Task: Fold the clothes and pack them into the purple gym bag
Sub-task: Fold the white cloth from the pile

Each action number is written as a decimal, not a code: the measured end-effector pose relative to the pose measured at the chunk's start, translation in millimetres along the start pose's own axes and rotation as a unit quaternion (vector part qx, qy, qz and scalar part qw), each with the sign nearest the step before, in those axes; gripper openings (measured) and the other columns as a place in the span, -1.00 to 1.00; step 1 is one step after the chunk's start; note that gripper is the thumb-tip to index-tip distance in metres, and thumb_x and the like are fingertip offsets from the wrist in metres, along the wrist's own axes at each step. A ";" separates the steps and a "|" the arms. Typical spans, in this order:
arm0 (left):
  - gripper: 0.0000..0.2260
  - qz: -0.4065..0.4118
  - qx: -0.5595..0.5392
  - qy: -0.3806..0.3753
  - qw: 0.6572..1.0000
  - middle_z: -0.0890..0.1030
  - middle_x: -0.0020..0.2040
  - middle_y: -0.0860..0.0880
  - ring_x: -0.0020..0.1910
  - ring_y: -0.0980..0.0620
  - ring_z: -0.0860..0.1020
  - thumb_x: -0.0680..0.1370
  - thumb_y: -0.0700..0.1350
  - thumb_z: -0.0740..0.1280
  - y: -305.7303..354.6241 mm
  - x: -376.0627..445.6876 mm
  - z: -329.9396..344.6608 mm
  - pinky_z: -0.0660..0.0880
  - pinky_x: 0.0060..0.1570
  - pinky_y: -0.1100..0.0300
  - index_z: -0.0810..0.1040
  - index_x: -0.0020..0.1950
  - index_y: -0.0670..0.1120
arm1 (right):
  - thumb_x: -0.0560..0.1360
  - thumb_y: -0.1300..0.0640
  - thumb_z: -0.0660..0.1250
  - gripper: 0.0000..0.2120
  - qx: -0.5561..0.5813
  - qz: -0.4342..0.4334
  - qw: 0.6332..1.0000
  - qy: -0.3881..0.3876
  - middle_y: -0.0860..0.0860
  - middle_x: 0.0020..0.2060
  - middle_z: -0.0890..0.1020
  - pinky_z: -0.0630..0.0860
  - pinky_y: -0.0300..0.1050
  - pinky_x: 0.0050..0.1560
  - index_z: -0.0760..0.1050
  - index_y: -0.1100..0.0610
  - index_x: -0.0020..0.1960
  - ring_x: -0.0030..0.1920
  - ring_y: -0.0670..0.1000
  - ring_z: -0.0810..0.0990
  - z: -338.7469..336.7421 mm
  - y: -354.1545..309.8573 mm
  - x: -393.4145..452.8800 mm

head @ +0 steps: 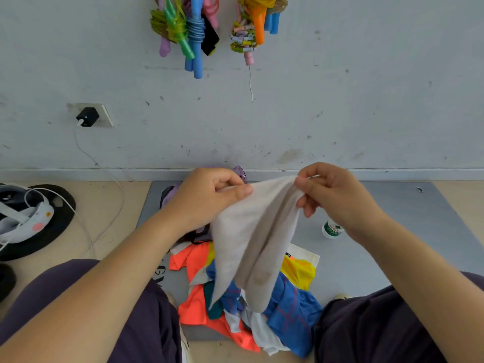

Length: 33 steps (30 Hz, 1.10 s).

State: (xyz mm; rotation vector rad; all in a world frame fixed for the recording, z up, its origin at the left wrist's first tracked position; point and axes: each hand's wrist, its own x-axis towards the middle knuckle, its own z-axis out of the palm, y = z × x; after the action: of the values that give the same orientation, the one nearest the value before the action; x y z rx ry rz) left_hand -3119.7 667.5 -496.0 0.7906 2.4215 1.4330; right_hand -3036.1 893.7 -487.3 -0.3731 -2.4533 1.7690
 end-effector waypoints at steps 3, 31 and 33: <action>-0.87 0.003 -0.013 0.012 1.000 0.46 -0.47 0.08 -0.46 0.19 0.31 0.52 -0.02 0.42 -2.7 1.2 -5.7 0.25 -0.40 0.37 0.63 -0.23 0.04 | 0.57 0.25 0.30 -0.93 0.016 -0.009 1.000 0.006 0.11 -0.42 0.65 0.50 -0.08 -0.26 0.56 0.15 -0.04 -0.48 0.03 0.53 -7.2 1.5 2.0; -0.81 -0.177 -0.251 0.073 0.949 0.55 -0.27 -0.11 -0.37 0.02 0.57 0.50 -0.16 0.45 -4.7 8.6 9.5 0.65 -0.29 0.17 0.60 -0.12 -0.30 | 0.50 0.26 0.41 -0.87 0.003 0.001 0.981 -0.193 0.06 -0.14 0.74 0.60 -0.23 -0.09 0.52 0.20 0.03 -0.08 0.01 0.71 2.0 -7.5 -8.3; -0.81 -0.176 -0.277 0.074 0.942 0.52 -0.18 -0.17 -0.26 -0.03 0.56 0.52 -0.19 0.42 -4.4 9.3 11.1 0.66 -0.19 0.15 0.60 -0.06 -0.35 | 0.51 0.24 0.40 -0.95 -0.044 -0.023 0.987 -0.153 0.03 -0.23 0.73 0.59 -0.19 -0.15 0.55 0.18 -0.05 -0.19 0.02 0.71 2.3 -7.9 -8.1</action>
State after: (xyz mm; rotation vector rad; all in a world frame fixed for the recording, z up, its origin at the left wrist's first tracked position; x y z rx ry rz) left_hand -3124.0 679.1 -504.6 0.1180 1.9438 1.9195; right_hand -3029.9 887.2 -480.1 -0.0510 -2.7255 1.8231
